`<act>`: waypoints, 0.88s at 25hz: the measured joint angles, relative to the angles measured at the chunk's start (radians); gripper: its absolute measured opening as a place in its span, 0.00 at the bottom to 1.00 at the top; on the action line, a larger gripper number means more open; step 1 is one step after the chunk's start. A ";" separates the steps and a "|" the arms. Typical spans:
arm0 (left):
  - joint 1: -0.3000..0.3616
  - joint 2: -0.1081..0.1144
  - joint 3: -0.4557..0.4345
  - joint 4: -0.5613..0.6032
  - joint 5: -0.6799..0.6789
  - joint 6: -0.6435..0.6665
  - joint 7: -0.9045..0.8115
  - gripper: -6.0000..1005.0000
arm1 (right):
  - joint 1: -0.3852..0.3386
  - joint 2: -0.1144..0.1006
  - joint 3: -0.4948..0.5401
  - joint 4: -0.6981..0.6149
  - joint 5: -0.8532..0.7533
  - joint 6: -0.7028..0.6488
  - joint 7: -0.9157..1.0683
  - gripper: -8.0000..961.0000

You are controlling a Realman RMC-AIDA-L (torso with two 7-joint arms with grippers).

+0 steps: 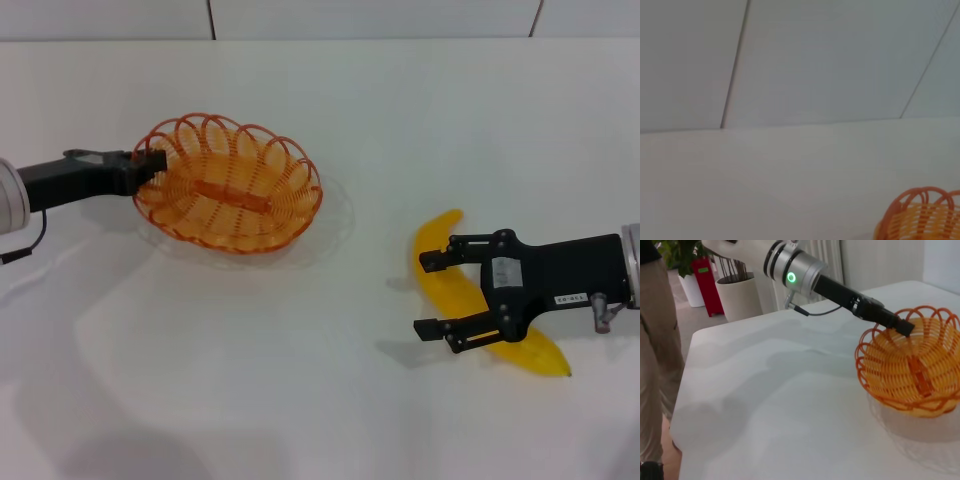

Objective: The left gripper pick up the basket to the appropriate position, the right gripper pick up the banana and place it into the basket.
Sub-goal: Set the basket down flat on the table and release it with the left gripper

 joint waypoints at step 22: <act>0.015 -0.002 -0.002 -0.094 -0.055 -0.052 0.000 0.14 | 0.009 0.000 0.000 0.011 0.000 0.000 0.000 0.91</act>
